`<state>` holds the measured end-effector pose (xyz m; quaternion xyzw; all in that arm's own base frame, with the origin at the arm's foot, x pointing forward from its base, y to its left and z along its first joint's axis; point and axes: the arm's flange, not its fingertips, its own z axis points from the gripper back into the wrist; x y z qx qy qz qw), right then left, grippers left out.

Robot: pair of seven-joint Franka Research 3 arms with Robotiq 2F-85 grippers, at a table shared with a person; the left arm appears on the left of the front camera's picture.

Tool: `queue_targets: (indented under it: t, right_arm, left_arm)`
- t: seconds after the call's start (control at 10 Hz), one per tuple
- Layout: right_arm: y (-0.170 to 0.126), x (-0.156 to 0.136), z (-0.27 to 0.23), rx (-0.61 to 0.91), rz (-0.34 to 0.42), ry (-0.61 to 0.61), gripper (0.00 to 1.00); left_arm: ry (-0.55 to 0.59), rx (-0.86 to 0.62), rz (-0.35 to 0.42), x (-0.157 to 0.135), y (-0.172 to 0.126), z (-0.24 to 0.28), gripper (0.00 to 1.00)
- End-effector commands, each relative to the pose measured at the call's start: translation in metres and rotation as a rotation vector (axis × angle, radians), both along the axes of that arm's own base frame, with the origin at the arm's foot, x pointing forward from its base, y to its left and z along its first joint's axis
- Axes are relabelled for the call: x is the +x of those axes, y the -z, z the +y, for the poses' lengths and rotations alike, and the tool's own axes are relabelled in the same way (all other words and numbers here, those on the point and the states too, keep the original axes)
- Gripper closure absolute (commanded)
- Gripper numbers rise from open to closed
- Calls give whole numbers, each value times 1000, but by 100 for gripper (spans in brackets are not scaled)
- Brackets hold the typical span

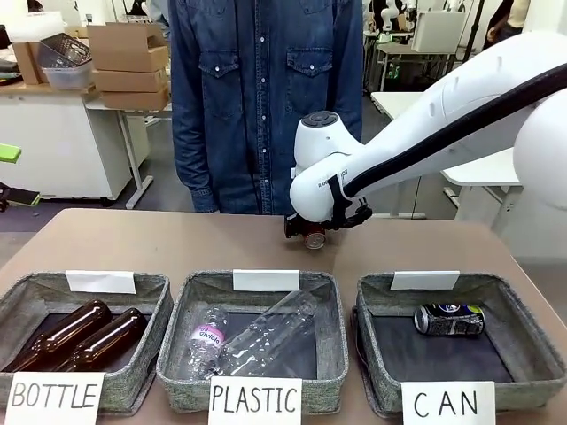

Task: Sort the can waste into the basket.
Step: Pick up the can waste from the table and place it in the right Fabric basket.

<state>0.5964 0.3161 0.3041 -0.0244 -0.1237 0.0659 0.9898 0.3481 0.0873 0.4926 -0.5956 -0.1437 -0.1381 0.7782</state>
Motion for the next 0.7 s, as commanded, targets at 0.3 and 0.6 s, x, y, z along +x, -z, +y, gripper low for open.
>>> queue_targets:
  t: [0.3, 0.6]
  right_arm:
    - [-175, -108, -121, 77, 103, -151, 100]
    - [-257, -236, -230, 84, 100, -255, 100]
  left_arm:
    - [11, 1, -13, -2, -2, 1, 0]
    - [11, 1, -13, -2, -2, 1, 0]
